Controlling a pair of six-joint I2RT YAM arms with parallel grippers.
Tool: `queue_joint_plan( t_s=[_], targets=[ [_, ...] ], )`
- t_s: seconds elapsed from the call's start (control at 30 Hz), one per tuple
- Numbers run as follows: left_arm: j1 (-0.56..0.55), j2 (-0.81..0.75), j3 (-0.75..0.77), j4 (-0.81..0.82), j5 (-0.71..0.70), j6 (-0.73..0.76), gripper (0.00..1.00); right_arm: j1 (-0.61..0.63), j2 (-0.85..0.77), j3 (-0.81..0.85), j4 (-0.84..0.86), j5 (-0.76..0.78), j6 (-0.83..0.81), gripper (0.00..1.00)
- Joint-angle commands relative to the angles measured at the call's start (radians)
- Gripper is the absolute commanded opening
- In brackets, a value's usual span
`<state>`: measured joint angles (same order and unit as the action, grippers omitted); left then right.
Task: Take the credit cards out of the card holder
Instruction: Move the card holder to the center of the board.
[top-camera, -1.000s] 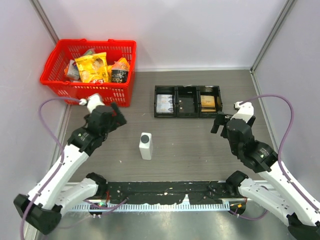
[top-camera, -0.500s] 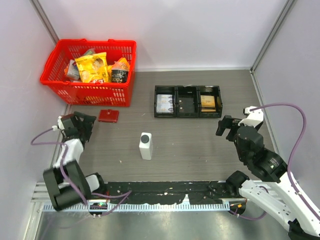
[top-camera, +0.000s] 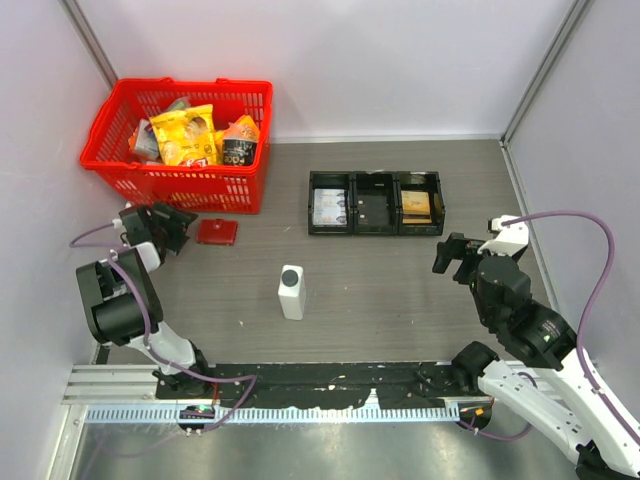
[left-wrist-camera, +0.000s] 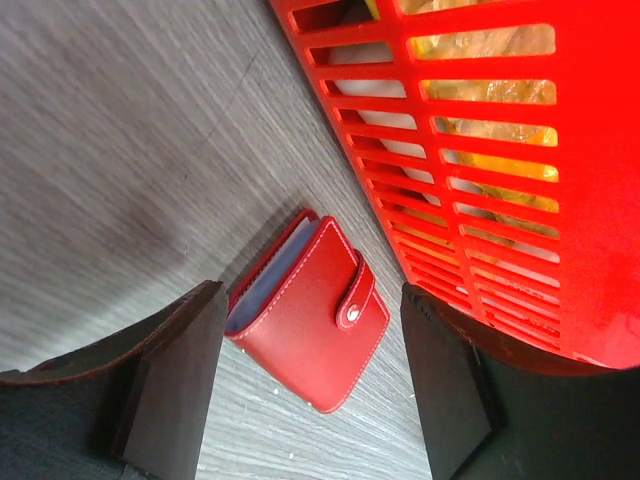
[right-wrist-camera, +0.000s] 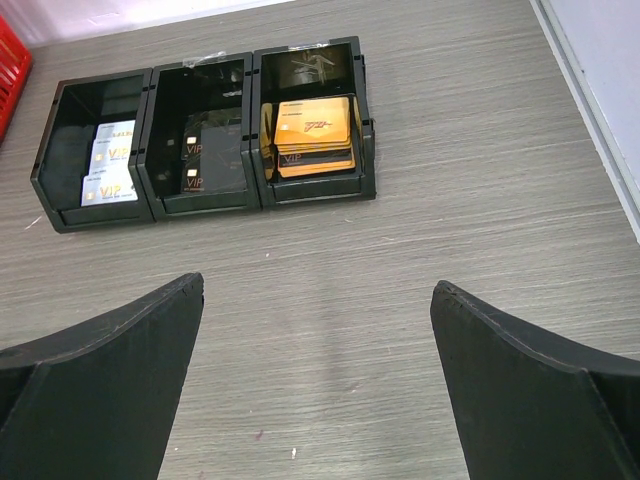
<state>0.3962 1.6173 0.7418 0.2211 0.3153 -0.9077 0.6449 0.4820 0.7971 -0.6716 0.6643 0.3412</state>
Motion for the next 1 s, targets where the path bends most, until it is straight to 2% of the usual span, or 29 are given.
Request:
queue_joint_plan(
  t_s=[0.0,0.17,0.2,0.3,0.33,0.57,0.67,0.73,0.83,0.97],
  targets=[
    [0.004,0.062,0.06,0.027,0.068,0.085,0.73,-0.001,0.003,0.001,0.046,-0.003,-0.013,1.0],
    [-0.011,0.085,0.028,0.043,0.091,0.076,0.71,-0.001,0.009,-0.002,0.047,-0.005,-0.015,1.0],
    [-0.016,0.079,0.013,0.047,0.093,0.067,0.67,-0.001,0.009,-0.002,0.046,-0.006,-0.016,1.0],
    [-0.03,0.043,-0.051,0.093,0.088,0.015,0.47,-0.001,0.012,-0.002,0.047,-0.008,-0.016,1.0],
    [-0.036,0.021,-0.079,0.109,0.085,-0.006,0.45,-0.001,0.012,-0.002,0.047,-0.008,-0.016,1.0],
    [-0.147,-0.151,-0.18,0.08,0.042,0.007,0.45,-0.001,0.013,-0.003,0.047,-0.006,-0.016,1.0],
    [-0.161,-0.236,-0.24,0.096,0.005,-0.029,0.47,-0.001,0.015,-0.004,0.046,-0.005,-0.018,1.0],
    [-0.16,-0.273,-0.263,0.078,-0.066,-0.052,0.49,-0.001,0.013,-0.004,0.046,-0.005,-0.016,1.0],
    [-0.161,-0.283,-0.266,0.037,-0.171,-0.091,0.5,-0.001,0.015,-0.003,0.046,-0.005,-0.018,1.0],
    [-0.161,-0.202,-0.253,0.096,-0.164,-0.141,0.5,-0.001,0.012,-0.004,0.046,-0.005,-0.018,1.0]
  ],
)
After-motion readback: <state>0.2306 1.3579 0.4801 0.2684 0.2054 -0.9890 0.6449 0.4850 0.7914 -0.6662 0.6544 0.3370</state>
